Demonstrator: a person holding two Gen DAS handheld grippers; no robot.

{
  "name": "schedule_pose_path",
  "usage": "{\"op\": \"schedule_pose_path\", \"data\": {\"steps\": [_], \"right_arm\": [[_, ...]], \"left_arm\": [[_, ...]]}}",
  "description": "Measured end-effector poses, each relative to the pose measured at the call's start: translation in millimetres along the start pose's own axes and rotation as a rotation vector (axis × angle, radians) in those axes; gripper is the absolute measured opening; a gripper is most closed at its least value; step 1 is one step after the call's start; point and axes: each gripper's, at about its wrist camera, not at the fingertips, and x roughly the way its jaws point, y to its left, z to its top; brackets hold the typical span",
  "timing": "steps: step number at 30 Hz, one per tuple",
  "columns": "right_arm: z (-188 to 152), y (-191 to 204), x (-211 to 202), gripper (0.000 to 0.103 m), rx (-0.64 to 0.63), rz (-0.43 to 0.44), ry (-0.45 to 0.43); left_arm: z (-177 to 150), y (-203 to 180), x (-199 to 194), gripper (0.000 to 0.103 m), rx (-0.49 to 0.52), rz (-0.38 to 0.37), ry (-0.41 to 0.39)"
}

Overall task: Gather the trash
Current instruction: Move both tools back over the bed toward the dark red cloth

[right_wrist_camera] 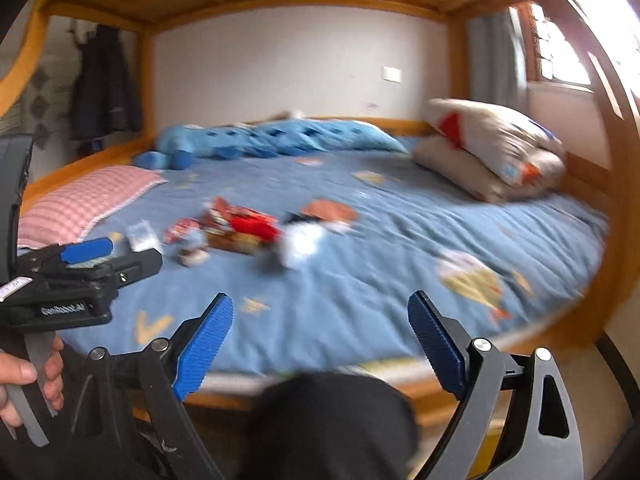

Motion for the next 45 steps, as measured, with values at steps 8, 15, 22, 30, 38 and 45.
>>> {"op": "schedule_pose_path", "data": {"steps": [8, 15, 22, 30, 38, 45], "right_arm": [[25, 69, 32, 0.095, -0.046, 0.16, -0.055], [39, 111, 55, 0.095, -0.091, 0.228, -0.075], [42, 128, 77, 0.095, -0.101, 0.299, -0.073], [42, 132, 111, 0.095, -0.066, 0.351, 0.001], [43, 131, 138, 0.095, -0.047, 0.365, 0.045], [47, 137, 151, 0.095, -0.056, 0.359, 0.056]], "left_arm": [[-2, 87, -24, 0.099, -0.151, 0.199, -0.038], [-10, 130, -17, 0.099, -0.214, 0.324, -0.016], [-20, 152, 10, 0.099, -0.245, 0.366, 0.049], [-25, 172, 49, 0.099, -0.266, 0.402, 0.112], [-29, 185, 84, 0.099, -0.283, 0.428, 0.16], [-39, 186, 110, 0.073, -0.291, 0.399, 0.173]]}}
